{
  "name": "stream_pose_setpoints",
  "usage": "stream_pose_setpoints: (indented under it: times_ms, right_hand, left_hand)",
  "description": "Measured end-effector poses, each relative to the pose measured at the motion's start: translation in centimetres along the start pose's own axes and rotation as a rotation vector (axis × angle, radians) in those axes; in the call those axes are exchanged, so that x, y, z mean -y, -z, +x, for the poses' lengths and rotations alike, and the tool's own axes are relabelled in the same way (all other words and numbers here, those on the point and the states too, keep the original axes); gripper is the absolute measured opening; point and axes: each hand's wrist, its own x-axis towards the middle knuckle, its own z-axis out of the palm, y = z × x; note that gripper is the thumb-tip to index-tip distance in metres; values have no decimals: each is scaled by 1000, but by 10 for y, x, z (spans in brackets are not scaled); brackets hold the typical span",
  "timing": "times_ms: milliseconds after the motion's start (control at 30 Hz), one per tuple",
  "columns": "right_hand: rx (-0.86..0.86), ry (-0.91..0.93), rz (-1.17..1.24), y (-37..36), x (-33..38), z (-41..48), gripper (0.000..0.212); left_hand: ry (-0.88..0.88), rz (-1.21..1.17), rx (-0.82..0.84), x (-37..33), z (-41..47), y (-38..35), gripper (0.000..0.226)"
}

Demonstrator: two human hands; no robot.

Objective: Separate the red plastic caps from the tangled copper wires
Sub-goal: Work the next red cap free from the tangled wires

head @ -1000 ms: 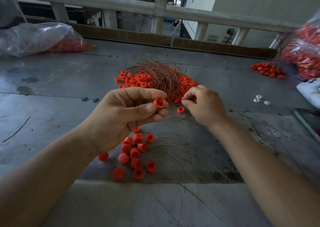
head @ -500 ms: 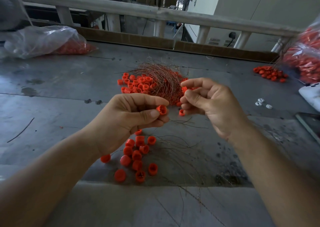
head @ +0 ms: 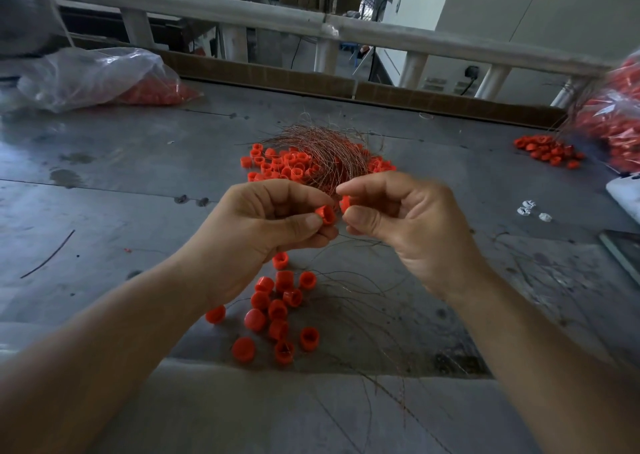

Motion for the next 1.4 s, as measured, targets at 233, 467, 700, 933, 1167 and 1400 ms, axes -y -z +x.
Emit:
stream_pose_setpoints:
  times_ms: [233,467,700,933,1167,1400]
  right_hand:
    - [-2,99,-107,-7,-2,-3,23]
    - [-58,144,-231,-11,-5,-4,30]
    - [-94,170,-306,-11,-5,-4,31]
    - [-85,155,-285,-12,-6,-4,31]
    - [-88,161,-286,-12,-9,-5,28]
    - [-83,164,-243,-13,-9,-6,24]
  left_hand:
    - [-11,15,-24,0,0,-1,21]
    - [-11,45,-36,1,1,0,22]
    - [-22,60,-27,1,1,0,23]
    - [-29,104,-54,2,2,-1,24]
    - [-29,151,-65,1,1,-2,23]
    - [-5,125,-57,0,-1,-3,22]
